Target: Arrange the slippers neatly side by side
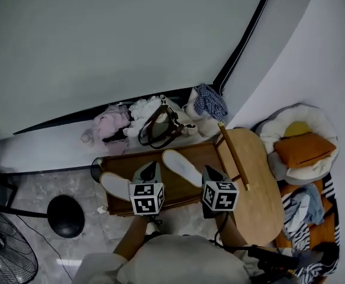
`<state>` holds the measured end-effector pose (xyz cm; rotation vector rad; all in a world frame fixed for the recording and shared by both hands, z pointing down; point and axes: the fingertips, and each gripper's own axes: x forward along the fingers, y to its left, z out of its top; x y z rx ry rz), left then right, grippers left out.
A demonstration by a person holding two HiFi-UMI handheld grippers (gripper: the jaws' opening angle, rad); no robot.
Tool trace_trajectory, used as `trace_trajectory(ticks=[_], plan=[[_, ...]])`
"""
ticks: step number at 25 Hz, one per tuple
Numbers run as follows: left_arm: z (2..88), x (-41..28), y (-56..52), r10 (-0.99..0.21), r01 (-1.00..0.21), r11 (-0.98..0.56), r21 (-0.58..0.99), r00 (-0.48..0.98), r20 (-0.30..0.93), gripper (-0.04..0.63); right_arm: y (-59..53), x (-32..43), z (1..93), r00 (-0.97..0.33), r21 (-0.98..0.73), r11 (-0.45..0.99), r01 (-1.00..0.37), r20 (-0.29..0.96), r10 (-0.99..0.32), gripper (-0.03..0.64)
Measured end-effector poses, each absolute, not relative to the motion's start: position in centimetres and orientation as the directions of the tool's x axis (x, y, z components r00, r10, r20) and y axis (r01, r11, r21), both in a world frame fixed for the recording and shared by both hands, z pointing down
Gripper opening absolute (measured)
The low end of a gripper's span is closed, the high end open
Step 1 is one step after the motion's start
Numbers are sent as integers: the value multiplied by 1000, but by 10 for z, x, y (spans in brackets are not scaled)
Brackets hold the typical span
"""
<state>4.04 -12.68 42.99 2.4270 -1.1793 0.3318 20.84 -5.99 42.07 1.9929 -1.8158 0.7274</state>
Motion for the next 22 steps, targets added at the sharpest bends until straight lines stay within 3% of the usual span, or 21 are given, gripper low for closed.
trace_trajectory(ticks=[22], plan=[[434,-1,-132,-808,-920,-332,207,390,441,3,-116,204,445,-137,-83,108,-991,622,-771,34]])
